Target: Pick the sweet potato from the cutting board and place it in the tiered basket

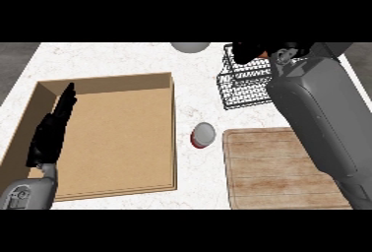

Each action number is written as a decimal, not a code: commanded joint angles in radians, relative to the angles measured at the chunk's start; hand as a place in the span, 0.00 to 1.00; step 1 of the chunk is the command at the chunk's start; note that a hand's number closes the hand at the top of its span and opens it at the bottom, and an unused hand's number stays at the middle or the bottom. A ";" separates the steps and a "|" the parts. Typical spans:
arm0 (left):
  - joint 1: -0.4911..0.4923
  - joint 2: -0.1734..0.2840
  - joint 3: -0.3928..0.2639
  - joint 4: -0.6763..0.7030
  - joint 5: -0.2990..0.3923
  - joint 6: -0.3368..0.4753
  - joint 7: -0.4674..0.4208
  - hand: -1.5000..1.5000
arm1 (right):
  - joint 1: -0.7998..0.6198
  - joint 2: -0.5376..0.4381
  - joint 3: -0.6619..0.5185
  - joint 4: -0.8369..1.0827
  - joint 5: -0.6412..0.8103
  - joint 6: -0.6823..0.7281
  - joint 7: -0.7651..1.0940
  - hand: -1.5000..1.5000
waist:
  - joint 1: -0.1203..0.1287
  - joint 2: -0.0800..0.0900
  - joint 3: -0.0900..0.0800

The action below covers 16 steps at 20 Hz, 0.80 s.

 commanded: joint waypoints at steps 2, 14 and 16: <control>-0.008 -0.026 0.004 0.068 -0.009 0.013 -0.057 0.50 | -0.050 -0.063 -0.068 0.135 0.023 -0.008 -0.113 1.00 | -0.002 0.001 0.000; -0.031 -0.014 0.018 0.063 -0.006 -0.024 -0.023 0.50 | 0.024 -0.060 -0.201 0.363 -0.087 -0.091 -0.421 1.00 | 0.000 0.003 0.000; 0.040 -0.016 0.009 -0.024 -0.021 -0.014 -0.017 0.50 | 0.024 -0.069 -0.210 0.357 -0.100 -0.031 -0.429 1.00 | 0.002 -0.001 0.000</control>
